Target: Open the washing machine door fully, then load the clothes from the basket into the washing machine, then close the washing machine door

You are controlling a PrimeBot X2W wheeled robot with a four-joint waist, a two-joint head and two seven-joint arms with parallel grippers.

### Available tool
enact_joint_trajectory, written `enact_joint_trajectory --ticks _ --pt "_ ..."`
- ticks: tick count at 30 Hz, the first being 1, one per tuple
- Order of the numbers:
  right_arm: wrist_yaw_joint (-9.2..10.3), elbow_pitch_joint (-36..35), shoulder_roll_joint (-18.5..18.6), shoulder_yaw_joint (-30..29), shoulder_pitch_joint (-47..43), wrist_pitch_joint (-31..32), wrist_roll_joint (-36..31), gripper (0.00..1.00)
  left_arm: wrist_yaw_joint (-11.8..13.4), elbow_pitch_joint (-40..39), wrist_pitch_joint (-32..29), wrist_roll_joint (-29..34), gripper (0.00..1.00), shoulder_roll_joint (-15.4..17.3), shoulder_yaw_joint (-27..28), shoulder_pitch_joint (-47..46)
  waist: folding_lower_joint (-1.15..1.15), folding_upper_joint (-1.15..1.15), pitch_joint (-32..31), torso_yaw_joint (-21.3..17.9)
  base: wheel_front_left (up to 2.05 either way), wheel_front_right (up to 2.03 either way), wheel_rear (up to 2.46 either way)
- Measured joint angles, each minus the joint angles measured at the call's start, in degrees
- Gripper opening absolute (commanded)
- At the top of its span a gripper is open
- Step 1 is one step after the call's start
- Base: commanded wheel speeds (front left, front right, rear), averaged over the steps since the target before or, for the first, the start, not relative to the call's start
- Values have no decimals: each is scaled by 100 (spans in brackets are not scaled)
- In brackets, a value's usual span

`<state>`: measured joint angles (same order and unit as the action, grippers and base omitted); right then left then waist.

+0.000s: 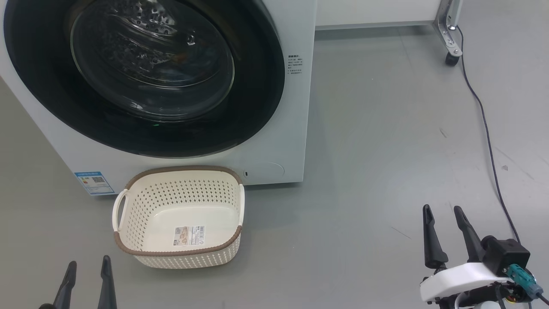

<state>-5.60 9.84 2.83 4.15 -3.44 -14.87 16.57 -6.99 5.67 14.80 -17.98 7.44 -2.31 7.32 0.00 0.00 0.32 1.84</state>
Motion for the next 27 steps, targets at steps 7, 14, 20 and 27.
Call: enact_joint_trajectory --ticks 7,14,20,27 --pt "-44 -104 -15 2 -163 0 -42 100 0 -68 0 42 100 -10 -25 38 0 0 -26 -20 0 0 0" --pt "-47 -243 -32 11 -199 1 -49 100 0 -134 0 88 100 -21 -64 98 0 0 -37 -1 0 0 0" --pt "-46 -242 -43 13 -230 0 -94 0 1 -134 0 79 0 -33 -182 122 0 0 -44 31 0 0 0" --pt "-46 160 -146 34 -408 1 -63 0 1 242 -15 27 0 -253 -287 144 0 0 -44 29 0 0 0"
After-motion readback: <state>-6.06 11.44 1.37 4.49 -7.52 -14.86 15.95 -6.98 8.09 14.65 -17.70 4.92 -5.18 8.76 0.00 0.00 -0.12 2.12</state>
